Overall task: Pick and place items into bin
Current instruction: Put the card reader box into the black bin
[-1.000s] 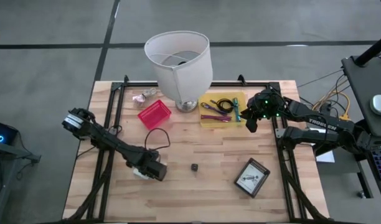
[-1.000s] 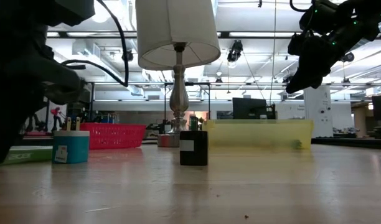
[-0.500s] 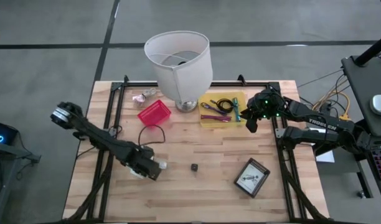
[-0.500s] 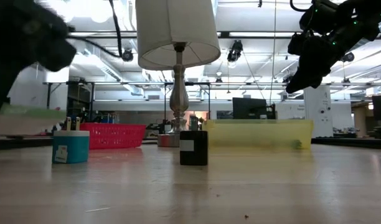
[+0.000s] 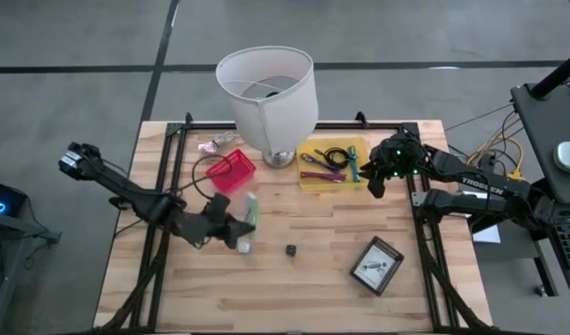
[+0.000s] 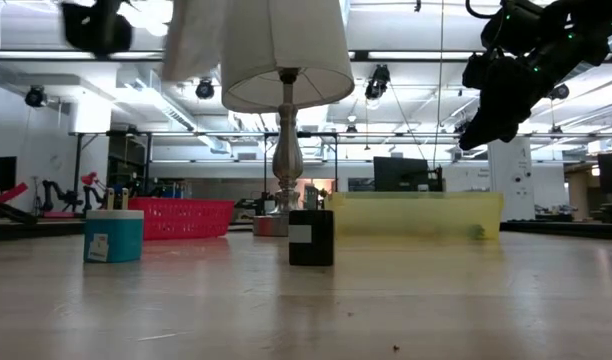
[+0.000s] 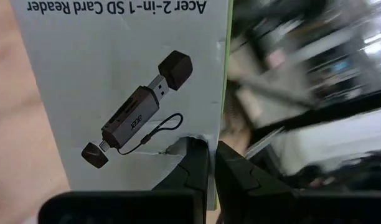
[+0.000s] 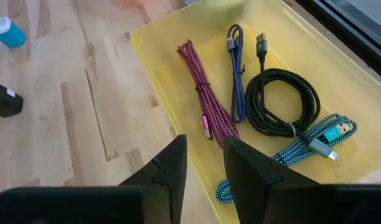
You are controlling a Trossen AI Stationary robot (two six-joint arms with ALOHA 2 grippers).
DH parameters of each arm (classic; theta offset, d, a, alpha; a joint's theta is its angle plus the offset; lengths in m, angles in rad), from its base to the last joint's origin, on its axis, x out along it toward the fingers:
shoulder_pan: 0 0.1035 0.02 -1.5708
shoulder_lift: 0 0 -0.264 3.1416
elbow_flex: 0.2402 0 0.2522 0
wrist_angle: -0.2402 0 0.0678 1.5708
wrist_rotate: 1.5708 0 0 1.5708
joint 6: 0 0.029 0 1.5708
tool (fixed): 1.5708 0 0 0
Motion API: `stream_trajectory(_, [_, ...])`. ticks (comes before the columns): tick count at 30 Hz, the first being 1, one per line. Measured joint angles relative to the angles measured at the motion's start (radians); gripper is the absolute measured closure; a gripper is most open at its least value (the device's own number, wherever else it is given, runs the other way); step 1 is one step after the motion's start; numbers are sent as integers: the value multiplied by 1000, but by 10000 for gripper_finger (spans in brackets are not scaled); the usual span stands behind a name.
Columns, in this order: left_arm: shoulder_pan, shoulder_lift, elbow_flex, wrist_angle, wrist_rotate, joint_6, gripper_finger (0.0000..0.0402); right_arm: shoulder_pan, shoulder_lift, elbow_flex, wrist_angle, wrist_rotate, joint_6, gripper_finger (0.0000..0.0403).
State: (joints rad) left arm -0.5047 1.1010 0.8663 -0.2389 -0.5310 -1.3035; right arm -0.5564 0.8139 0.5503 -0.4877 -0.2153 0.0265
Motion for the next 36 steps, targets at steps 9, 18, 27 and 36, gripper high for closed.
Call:
stream_trajectory(9, [4,92,-11,511,-67,457,401,0,0,-16,301,-353,112,305])
stream_trajectory(18, [7,260,-12,893,10,708,401,61,0,-64,718,-645,319,283])
stream_trajectory(27, [8,320,-10,933,86,691,401,183,5,-65,775,-565,353,188])
stream_trajectory(36, [28,317,-9,1031,318,716,401,296,110,-65,1103,-460,576,135])
